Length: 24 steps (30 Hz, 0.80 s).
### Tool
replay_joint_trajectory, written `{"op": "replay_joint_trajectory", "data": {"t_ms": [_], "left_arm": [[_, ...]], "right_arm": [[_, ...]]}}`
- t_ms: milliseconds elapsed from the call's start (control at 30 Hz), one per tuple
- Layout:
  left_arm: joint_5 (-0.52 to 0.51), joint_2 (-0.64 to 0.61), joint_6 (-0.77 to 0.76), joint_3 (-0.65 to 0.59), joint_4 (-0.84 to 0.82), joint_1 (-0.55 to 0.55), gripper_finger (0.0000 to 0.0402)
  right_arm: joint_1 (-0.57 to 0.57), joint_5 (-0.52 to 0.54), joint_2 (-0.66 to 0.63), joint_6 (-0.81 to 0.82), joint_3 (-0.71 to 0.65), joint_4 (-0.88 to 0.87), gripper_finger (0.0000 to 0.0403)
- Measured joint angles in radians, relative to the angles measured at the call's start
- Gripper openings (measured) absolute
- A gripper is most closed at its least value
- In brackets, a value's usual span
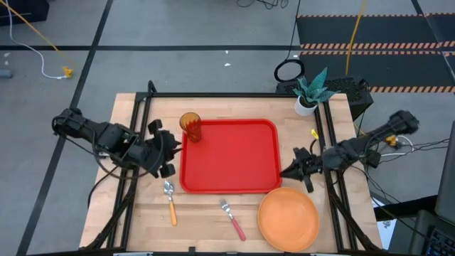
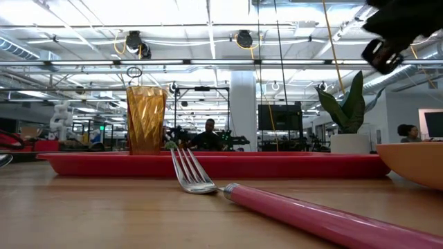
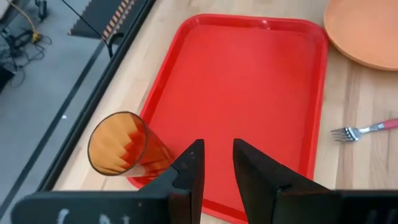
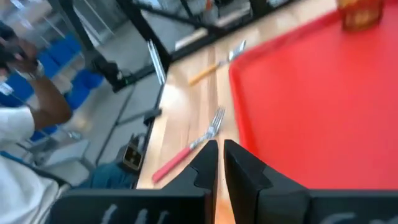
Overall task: Pick and place plate/cup/fork/spoon on tray
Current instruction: Put the orange plate on the red tray to the bottom right of the brown cup
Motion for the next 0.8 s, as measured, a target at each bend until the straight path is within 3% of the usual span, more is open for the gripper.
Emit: {"op": "replay_joint_trajectory", "data": {"t_ms": [167,233,500,800], "left_arm": [[-0.051,0.020,-0.045,0.000,0.000,-0.070,0.0088],[-0.065,0.027,-0.054,0.000,0.001,-0.094,0.0088],[-0.106,0.073,-0.104,0.000,0.000,-0.174,0.0088],[-0.150,0.128,-0.135,0.000,0.001,-0.232,0.0088]], "right_arm": [[0.218,0.180,0.186,0.109,0.201,-0.181,0.0018],[0.280,0.206,0.270,0.134,0.294,-0.236,0.0018],[0.423,0.197,0.575,0.248,0.588,-0.499,0.0018],[0.545,0.069,0.748,0.442,0.698,-0.571,0.0034]]}}
